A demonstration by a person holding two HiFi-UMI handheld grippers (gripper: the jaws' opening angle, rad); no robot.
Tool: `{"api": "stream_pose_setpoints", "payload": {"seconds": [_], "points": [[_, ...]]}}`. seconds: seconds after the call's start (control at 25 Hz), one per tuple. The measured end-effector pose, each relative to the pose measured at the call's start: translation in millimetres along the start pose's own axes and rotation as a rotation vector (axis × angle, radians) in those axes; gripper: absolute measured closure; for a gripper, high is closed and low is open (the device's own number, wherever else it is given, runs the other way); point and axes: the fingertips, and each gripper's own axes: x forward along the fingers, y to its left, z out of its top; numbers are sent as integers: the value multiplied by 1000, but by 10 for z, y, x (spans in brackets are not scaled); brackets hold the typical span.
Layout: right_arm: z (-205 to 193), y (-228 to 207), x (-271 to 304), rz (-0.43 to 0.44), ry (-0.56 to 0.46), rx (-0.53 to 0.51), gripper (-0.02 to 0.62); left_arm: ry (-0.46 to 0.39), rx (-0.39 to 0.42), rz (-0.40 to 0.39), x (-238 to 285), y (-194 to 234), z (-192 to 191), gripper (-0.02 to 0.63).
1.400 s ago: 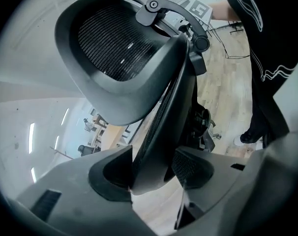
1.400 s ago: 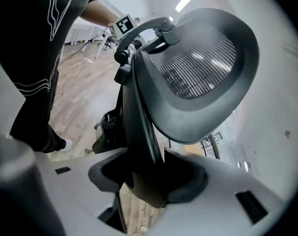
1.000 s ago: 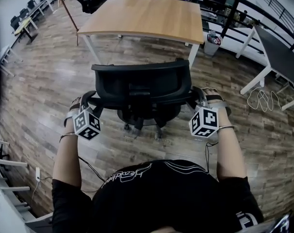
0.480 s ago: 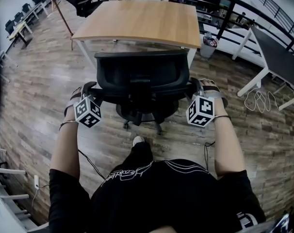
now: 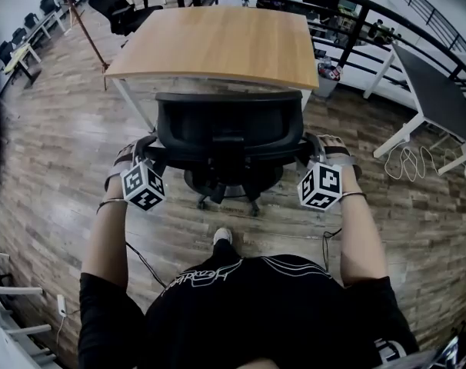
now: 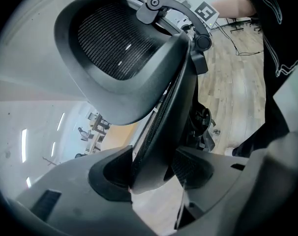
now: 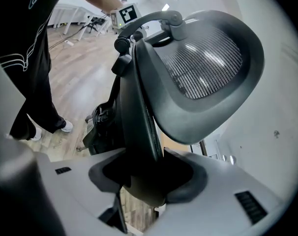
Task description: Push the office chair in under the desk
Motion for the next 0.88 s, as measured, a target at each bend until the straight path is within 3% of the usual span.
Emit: {"api": "stream_pose_setpoints", "payload": {"seconds": [0.88], "points": [[10,-972,1254,-20,107,59,369,-71,62,-35,1364,1288,105,377]]}}
